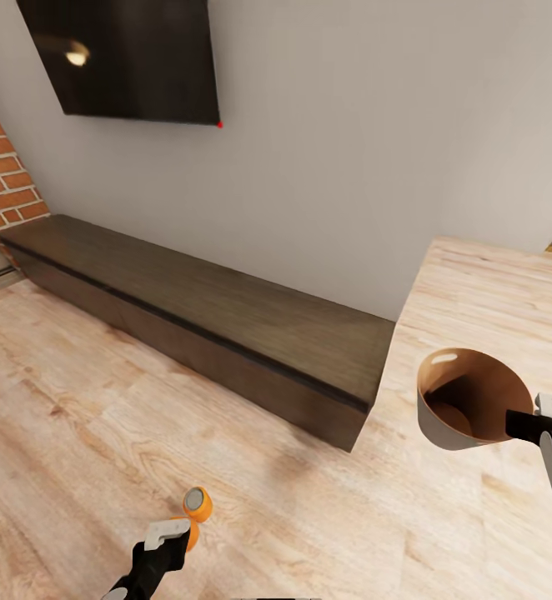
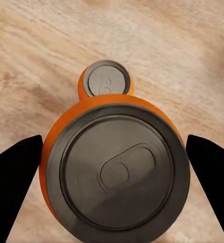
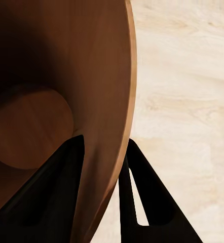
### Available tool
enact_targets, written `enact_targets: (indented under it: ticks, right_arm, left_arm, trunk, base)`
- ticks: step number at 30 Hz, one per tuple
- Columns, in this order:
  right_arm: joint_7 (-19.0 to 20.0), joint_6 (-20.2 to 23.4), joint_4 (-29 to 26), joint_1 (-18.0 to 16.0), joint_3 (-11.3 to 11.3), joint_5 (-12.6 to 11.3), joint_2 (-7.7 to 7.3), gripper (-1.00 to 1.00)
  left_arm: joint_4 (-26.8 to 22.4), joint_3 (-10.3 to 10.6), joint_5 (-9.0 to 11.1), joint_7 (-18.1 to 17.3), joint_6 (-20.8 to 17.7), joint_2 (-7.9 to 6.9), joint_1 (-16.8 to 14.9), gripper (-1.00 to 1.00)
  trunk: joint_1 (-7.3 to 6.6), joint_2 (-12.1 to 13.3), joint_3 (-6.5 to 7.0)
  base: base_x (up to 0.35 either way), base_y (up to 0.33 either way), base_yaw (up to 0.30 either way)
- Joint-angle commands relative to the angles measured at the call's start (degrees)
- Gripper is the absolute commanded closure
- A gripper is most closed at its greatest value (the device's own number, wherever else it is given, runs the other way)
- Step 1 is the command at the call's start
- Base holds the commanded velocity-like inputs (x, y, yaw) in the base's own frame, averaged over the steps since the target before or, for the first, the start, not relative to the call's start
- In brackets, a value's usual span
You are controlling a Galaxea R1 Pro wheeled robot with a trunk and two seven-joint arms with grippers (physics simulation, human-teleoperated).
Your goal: Put the three can of soda from the living room inside the tash can in the kitchen.
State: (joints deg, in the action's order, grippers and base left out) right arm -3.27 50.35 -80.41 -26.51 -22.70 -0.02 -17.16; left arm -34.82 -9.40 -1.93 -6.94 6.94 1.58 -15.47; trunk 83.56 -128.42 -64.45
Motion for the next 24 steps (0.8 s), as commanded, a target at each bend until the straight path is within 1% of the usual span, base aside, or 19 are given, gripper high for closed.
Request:
enact_targets:
  ticks: [1,24]
  right_arm:
    - [0.1,0.0,0.0,0.0,0.0,0.1,0.00,1.00]
    - [0.2,0.0,0.0,0.0,0.0,0.0,0.02,1.00]
  left_arm:
    - [0.0,0.0,0.0,0.0,0.0,0.00,0.0,1.00]
    - [0.1,0.0,0.0,0.0,0.0,0.00,0.0,1.00]
  trunk:
    - [-0.23,0.4,0.28]
    - [-5.28,9.6,6.39]
  base:
    - [0.000,0.000,0.000]
    - [0.000,0.000,0.000]
